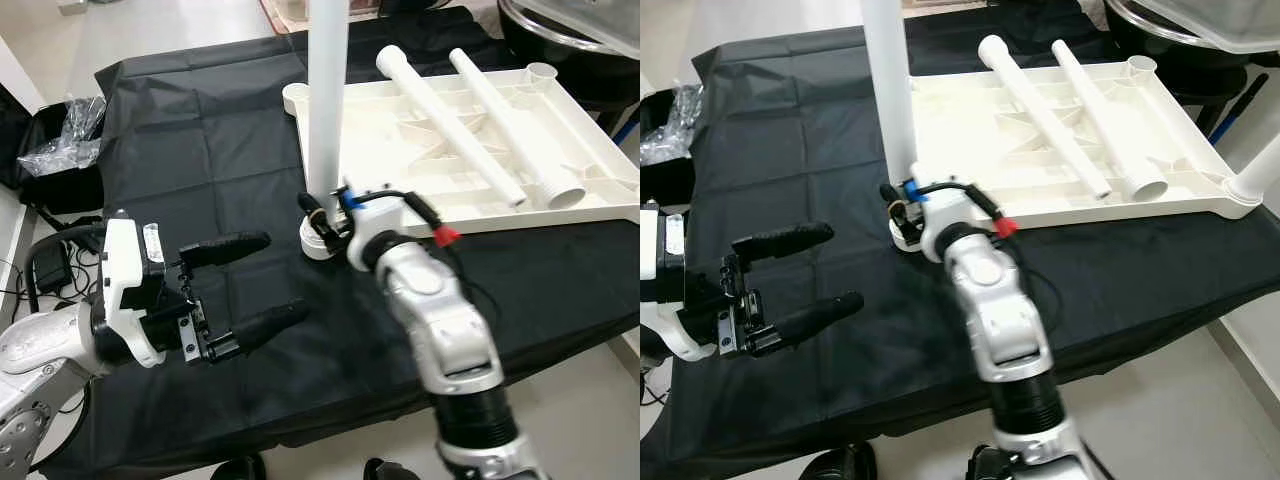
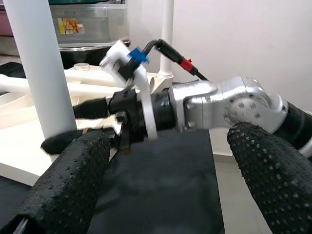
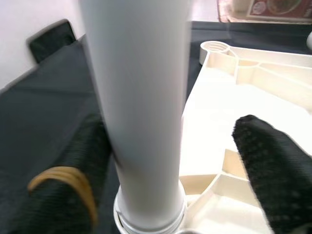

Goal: Building children table

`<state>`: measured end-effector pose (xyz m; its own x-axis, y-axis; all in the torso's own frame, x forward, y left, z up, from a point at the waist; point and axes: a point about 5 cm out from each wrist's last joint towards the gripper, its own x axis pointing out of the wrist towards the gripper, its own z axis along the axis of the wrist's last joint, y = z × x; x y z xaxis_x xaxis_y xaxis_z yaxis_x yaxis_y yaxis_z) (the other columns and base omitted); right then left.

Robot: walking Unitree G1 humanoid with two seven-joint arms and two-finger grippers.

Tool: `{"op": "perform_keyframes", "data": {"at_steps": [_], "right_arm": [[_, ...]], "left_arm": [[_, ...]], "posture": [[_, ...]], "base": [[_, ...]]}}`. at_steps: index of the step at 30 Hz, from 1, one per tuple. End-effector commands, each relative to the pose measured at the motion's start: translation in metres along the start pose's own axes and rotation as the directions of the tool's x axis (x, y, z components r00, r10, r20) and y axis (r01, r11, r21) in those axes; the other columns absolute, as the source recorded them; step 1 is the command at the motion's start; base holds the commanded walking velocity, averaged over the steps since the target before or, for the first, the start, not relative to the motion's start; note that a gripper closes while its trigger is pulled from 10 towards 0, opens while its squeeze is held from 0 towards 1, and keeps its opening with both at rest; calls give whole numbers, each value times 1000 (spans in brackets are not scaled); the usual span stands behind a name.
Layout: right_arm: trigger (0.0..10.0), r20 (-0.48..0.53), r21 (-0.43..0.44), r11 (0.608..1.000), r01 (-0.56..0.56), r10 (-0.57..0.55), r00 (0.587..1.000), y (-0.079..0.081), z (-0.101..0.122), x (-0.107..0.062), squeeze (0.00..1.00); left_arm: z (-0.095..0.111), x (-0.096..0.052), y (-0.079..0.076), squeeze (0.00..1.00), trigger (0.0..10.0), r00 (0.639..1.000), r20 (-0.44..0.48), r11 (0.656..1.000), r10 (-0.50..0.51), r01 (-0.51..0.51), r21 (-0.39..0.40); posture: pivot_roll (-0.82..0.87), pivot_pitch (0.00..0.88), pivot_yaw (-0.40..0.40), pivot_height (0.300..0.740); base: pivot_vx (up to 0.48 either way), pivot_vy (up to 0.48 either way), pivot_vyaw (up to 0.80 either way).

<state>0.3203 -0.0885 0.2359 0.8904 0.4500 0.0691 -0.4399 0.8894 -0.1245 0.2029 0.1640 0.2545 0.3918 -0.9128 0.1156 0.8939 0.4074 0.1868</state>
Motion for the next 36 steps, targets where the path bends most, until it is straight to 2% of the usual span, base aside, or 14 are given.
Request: {"op": "perform_keyframes", "data": {"at_steps": [1,2,3,5,7,9,11,12,13,18,25,26,31,36], "right_arm": [[10000,47,8,998,-68,67,997,-18,6,-3,1000],[10000,47,8,998,-68,67,997,-18,6,-3,1000],[10000,49,0,991,-137,136,989,-28,9,-3,957],[10000,49,0,991,-137,136,989,-28,9,-3,957],[10000,39,34,948,-317,316,948,-35,12,-1,0],[10000,39,34,948,-317,316,948,-35,12,-1,0],[10000,24,32,853,-520,520,854,-32,11,3,0],[10000,24,32,853,-520,520,854,-32,11,3,0],[10000,11,28,824,-565,565,825,-32,9,4,0],[10000,10,6,803,-596,596,803,-39,19,20,0],[10000,10,-49,787,-615,616,788,-41,26,27,0],[0,8,-57,773,-632,633,774,-40,27,28,0],[0,5,-79,754,-653,655,756,-37,27,31,0],[0,16,-98,783,-614,618,786,-37,30,34,0]], "left_arm": [[-1,-1,1,0,10000,1000,2,1000,1,-1,-1],[-1,-1,1,0,10000,1000,2,1000,1,-1,-1],[-1,-2,1,0,10000,1000,1,1000,2,-2,0],[-1,-2,1,0,10000,1000,1,1000,2,-2,0],[-1,-2,2,0,10000,1000,-1,1000,-1,1,2],[-1,-2,2,0,10000,1000,-1,1000,-1,1,2],[0,-2,2,0,10000,1000,-1,1000,-4,4,4],[0,-2,2,0,10000,1000,-1,1000,-4,4,4],[0,-2,1,0,10000,1000,-1,1000,-4,4,5],[-1,-3,-1,0,10000,1000,-12,1000,-1,2,3],[-1,-2,-1,0,10000,1000,-12,1000,-7,7,5],[-1,-2,-1,0,10000,1000,-11,1000,-8,8,6],[0,-2,-1,0,10000,1000,-4,1000,-1,1,9],[-2,-2,-1,0,10000,1000,-8,1000,-3,4,4]], "posture": [[14,237,0,740],[14,237,0,740],[17,237,6,740],[17,237,6,740],[24,236,8,740],[24,236,8,740],[37,241,2,740],[37,241,2,740],[38,240,2,740],[50,230,-4,740],[58,204,-5,740],[57,206,3,740],[52,211,5,740],[56,223,16,740]], "base": [[0,0,0],[0,0,0],[0,0,0],[0,0,0],[0,0,0],[0,0,0],[0,0,0],[0,0,0],[0,0,0],[0,0,0],[0,0,0],[0,0,0],[0,0,0],[0,0,0]]}}
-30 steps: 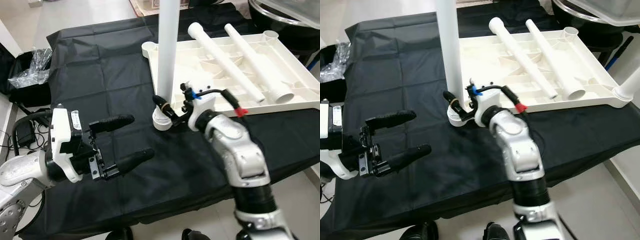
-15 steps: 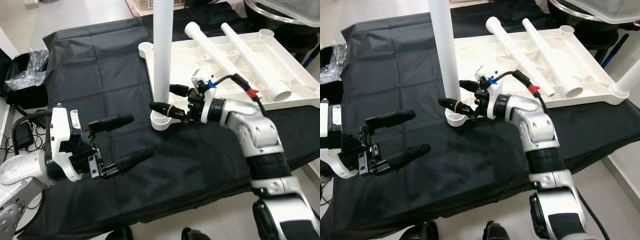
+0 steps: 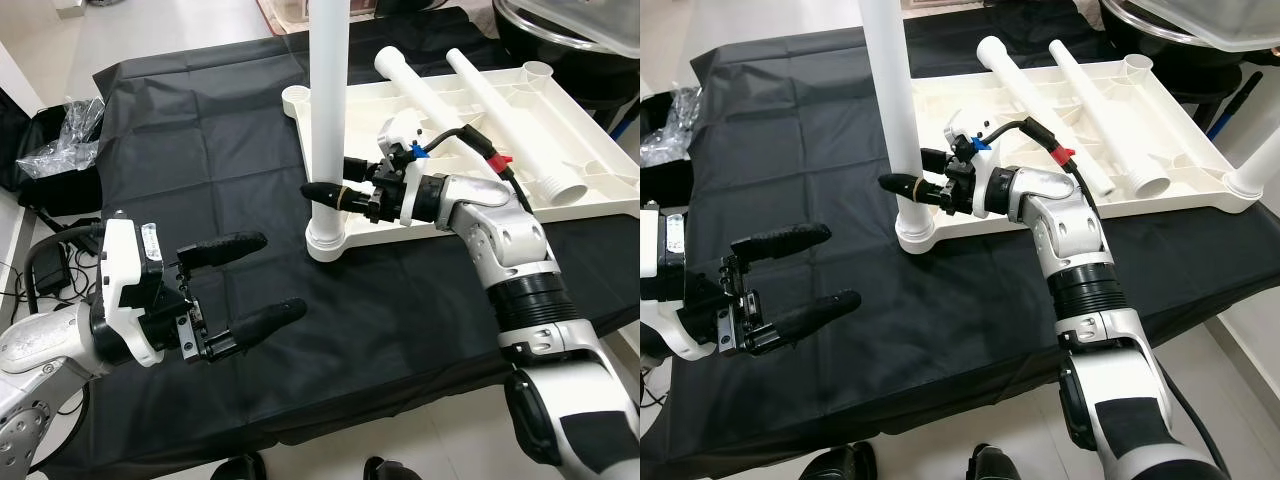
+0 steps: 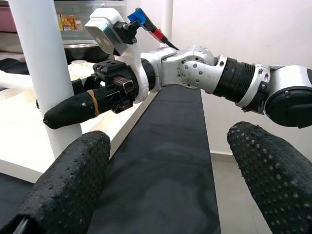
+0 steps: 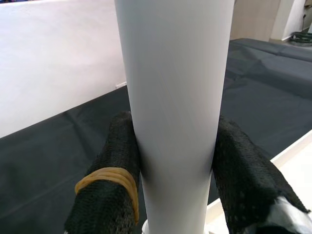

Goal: Building children table

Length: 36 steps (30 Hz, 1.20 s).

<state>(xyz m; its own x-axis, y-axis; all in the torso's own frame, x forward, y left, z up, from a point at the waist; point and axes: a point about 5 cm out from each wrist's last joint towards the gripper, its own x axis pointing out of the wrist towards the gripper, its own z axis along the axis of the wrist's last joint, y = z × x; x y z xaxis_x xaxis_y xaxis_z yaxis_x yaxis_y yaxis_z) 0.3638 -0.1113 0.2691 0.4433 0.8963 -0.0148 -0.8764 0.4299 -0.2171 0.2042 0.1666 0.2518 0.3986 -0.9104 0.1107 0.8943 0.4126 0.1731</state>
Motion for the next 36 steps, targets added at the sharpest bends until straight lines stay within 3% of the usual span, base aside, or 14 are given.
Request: {"op": "perform_keyframes", "data": {"at_steps": [1,8,9,10,11,12,14,16,22,23,29,30,33,36], "right_arm": [[0,16,-26,999,46,-45,999,0,6,7,0],[0,26,-51,962,268,-267,963,2,3,11,0],[0,28,-61,912,406,-405,914,9,-1,14,0],[0,28,-61,912,406,-405,914,9,-1,14,0],[0,12,-79,836,542,-543,840,15,-6,13,0],[0,12,-79,836,542,-543,840,15,-6,13,0],[0,-6,-96,722,685,-689,725,45,-21,20,0],[0,-20,-70,712,698,-701,713,71,-29,31,0],[0,-39,-31,727,686,-687,726,77,-35,37,0],[10000,-43,-40,728,685,-686,727,73,-36,36,0],[10000,-49,-44,718,694,-696,717,58,-36,28,0],[10000,-38,-4,723,691,-690,723,56,-34,25,925],[10000,-6,72,779,623,-624,782,53,-28,21,1000],[10000,-2,79,789,610,-612,791,49,-26,16,1000]], "left_arm": [[1,0,-3,0,10000,1000,3,1000,-9,9,14],[2,-1,-2,0,10000,1000,5,1000,-4,4,15],[2,-1,-2,0,10000,1000,4,1000,-2,2,17],[2,-1,-2,0,10000,1000,4,1000,-2,2,17],[2,0,-2,0,10000,1000,5,1000,-1,1,18],[2,0,-2,0,10000,1000,5,1000,-1,1,18],[1,1,-2,0,10000,1000,8,1000,-3,3,17],[1,3,-1,0,10000,1000,11,1000,-6,6,17],[1,2,-1,0,10000,1000,13,1000,-5,5,19],[1,2,-1,0,10000,1000,13,1000,-3,3,20],[0,3,-1,0,10000,1000,17,1000,-5,5,15],[0,4,-1,0,10000,1000,19,1000,-7,7,14],[1,5,-1,0,10000,1000,23,1000,-11,11,14],[1,5,-1,0,10000,1000,23,1000,-11,11,15]], "posture": [[57,226,14,740],[52,230,7,740],[37,222,-9,740],[37,222,-9,740],[35,222,-11,740],[35,222,-11,740],[12,217,-11,740],[16,215,-10,740],[14,211,-8,740],[6,210,-7,740],[0,211,-5,740],[-4,217,0,740],[0,219,-1,740],[2,221,0,740]], "base": [[0,0,0],[0,0,0],[0,0,0],[0,0,0],[0,0,0],[0,0,0],[0,0,0],[0,0,0],[0,0,0],[0,0,0],[0,0,0],[0,0,0],[0,0,0],[0,0,0]]}}
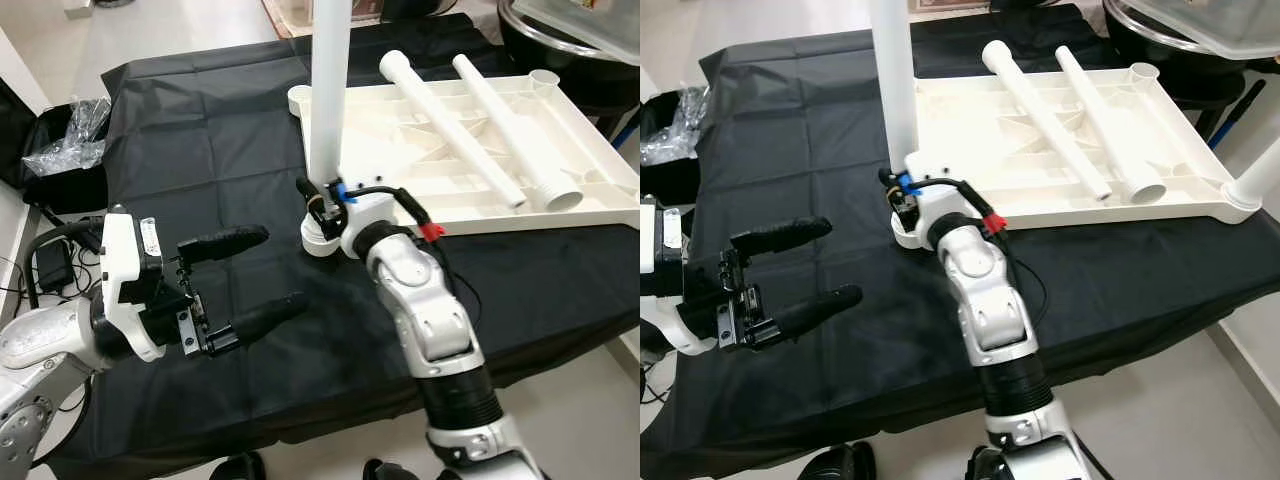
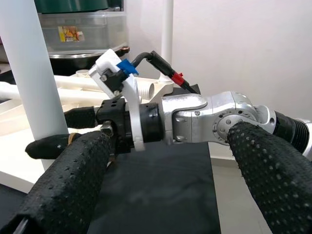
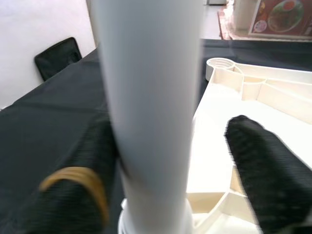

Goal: Building children table

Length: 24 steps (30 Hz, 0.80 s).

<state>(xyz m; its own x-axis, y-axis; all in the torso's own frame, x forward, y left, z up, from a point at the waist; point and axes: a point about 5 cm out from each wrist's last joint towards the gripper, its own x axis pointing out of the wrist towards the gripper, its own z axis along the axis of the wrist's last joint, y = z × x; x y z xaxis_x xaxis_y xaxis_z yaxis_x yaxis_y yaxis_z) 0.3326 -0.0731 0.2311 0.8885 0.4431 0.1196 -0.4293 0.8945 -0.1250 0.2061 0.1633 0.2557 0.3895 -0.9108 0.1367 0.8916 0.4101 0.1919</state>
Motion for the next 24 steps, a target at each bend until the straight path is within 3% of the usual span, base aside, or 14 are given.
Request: {"op": "perform_keyframes", "data": {"at_steps": [1,8,13,14,17,18,24], "right_arm": [[10000,-1,32,999,-29,29,1000,-13,4,-1,1000],[10000,32,113,966,-231,229,973,-23,15,3,1000],[10000,13,160,909,-385,388,922,-30,13,10,1000],[10000,12,161,902,-400,403,915,-31,13,11,667],[10000,18,166,825,-539,544,839,-24,17,11,667],[10000,20,142,806,-575,578,816,-24,21,14,0],[10000,14,100,802,-589,590,807,-34,33,30,0]], "left_arm": [[-2,1,-2,0,10000,1000,-5,1000,-7,6,-4],[-2,-1,-2,0,10000,1000,-10,1000,-4,4,-5],[-1,-3,-1,0,10000,1000,-19,1000,1,-1,-2],[-1,-3,-1,0,10000,1000,-20,1000,3,-3,-2],[0,-4,-3,0,10000,1000,-23,1000,3,-3,-4],[0,-5,-3,0,10000,1000,-26,1000,7,-7,-5],[1,-11,-2,0,10000,999,-47,1000,28,-28,4]], "posture": [[-3,223,2,740],[3,237,5,740],[7,246,-2,740],[7,246,-2,740],[15,250,-6,740],[25,253,-12,740],[39,257,-25,740]], "base": [[0,0,0],[0,0,0],[0,0,0],[0,0,0],[0,0,0],[0,0,0],[0,0,0]]}}
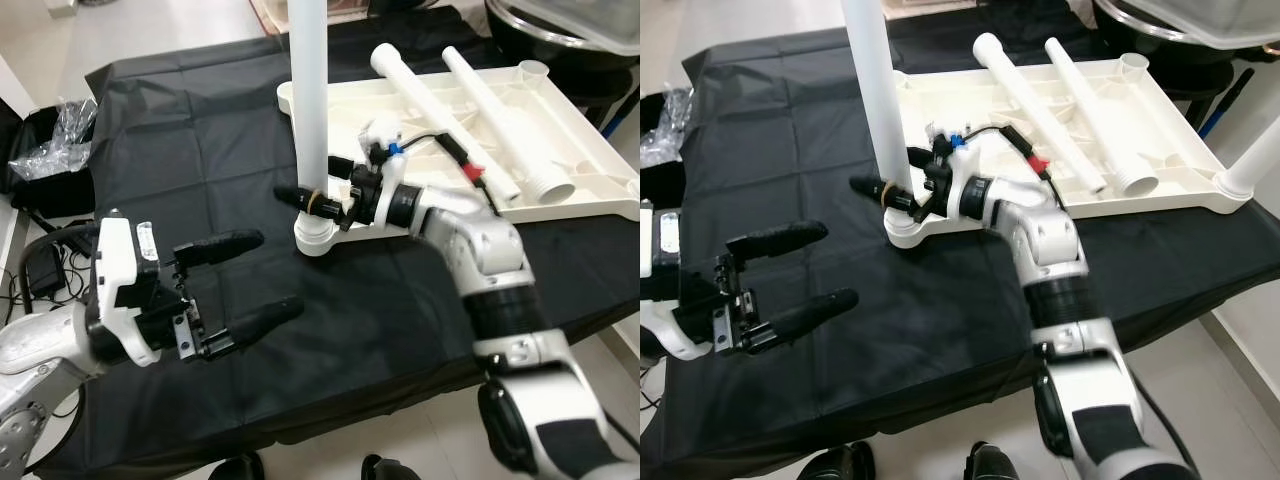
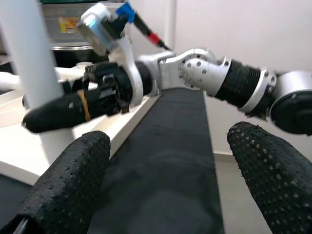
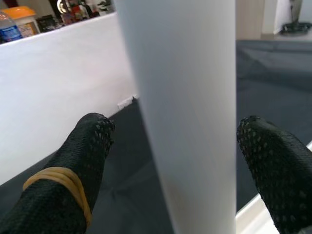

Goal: Building children table

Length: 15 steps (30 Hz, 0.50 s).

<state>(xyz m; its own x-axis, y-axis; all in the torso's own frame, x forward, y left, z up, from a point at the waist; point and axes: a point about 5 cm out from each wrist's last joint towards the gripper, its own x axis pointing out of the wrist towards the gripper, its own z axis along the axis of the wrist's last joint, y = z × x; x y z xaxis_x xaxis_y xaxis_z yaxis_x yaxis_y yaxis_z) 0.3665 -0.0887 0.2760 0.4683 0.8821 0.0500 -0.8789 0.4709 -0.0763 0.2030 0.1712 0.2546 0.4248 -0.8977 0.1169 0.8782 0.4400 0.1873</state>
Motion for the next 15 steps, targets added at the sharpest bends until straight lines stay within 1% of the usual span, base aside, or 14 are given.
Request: {"op": "perform_keyframes", "data": {"at_steps": [1,4,7,8,10,12,13,15], "right_arm": [[10000,-19,-12,1000,-15,15,1000,-2,-2,2,0],[10000,-36,-47,998,-43,41,999,-5,3,1,0],[10000,-38,-50,998,-48,46,998,-5,3,1,0],[10000,-72,-67,995,-76,71,995,-11,2,-8,0],[10000,-102,-80,993,-91,83,991,-15,0,-15,0],[10000,-107,-83,993,-89,80,991,-18,0,-16,0],[1373,-106,-84,993,-89,80,991,-19,0,-17,0],[1373,-104,-85,992,-89,80,991,-20,1,-18,0]], "left_arm": [[2,-4,-2,0,10000,1000,-24,1000,2,-2,7],[3,-7,-2,0,10000,999,-29,1000,12,-12,13],[4,-7,-2,0,10000,999,-29,1000,12,-12,14],[4,-9,-2,0,10000,999,-36,1000,22,-21,22],[5,-11,-1,0,10000,999,-38,999,29,-28,26],[5,-11,-1,0,10000,999,-38,999,31,-30,26],[5,-11,-1,0,10000,999,-38,999,32,-31,27],[5,-12,-2,0,10000,999,-38,999,33,-32,28]], "posture": [[44,254,-27,740],[51,250,-29,740],[51,250,-29,740],[54,241,-35,740],[50,236,-38,740],[50,236,-38,740],[48,232,-40,740],[47,231,-40,740]], "base": [[0,0,0],[0,0,0],[0,0,0],[0,0,0],[0,0,0],[0,0,0],[0,0,0],[0,0,0]]}}
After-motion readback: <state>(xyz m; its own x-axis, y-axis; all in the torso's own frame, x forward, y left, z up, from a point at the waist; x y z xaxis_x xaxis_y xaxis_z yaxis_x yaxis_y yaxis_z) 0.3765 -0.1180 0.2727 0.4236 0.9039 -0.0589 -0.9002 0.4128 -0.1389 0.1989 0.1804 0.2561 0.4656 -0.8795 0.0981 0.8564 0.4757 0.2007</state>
